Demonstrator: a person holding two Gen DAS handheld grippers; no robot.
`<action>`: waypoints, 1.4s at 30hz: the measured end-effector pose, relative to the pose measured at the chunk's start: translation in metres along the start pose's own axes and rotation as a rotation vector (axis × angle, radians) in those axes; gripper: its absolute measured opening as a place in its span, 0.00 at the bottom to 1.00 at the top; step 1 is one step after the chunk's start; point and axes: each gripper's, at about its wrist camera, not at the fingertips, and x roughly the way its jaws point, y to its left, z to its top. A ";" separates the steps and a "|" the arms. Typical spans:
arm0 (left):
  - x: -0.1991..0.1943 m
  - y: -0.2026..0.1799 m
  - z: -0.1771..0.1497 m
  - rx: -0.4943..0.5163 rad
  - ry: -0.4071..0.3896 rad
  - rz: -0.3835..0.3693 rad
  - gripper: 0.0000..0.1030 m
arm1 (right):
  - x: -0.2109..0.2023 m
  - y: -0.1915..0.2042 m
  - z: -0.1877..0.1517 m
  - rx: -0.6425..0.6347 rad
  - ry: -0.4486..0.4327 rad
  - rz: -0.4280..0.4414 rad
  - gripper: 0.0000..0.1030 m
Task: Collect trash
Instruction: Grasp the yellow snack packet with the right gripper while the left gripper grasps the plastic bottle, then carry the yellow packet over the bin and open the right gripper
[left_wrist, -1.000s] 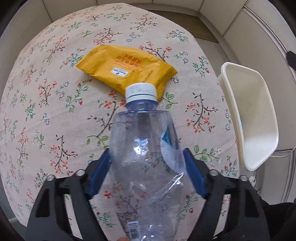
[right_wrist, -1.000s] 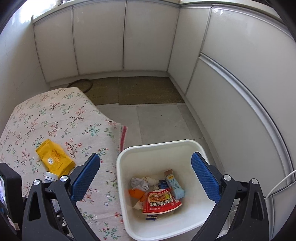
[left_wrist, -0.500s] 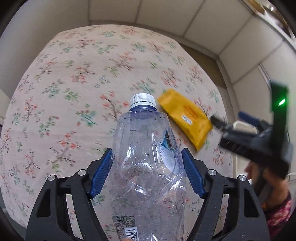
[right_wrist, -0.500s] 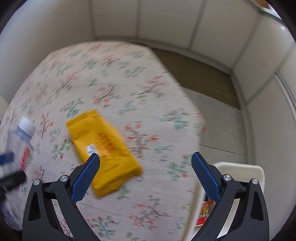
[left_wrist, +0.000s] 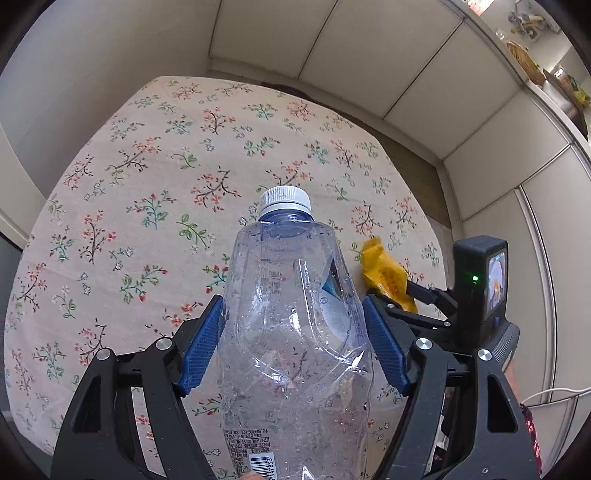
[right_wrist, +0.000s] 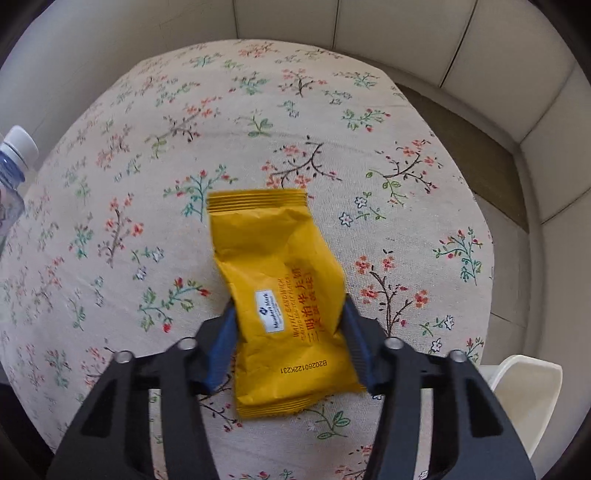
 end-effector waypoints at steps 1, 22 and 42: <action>-0.002 0.002 0.001 -0.005 -0.004 0.000 0.69 | -0.004 -0.001 0.001 0.012 -0.011 0.015 0.36; -0.055 -0.028 0.007 -0.003 -0.229 -0.037 0.69 | -0.161 -0.012 -0.001 0.126 -0.500 -0.004 0.23; -0.068 -0.108 -0.014 0.133 -0.308 -0.117 0.70 | -0.233 -0.082 -0.072 0.251 -0.684 -0.276 0.23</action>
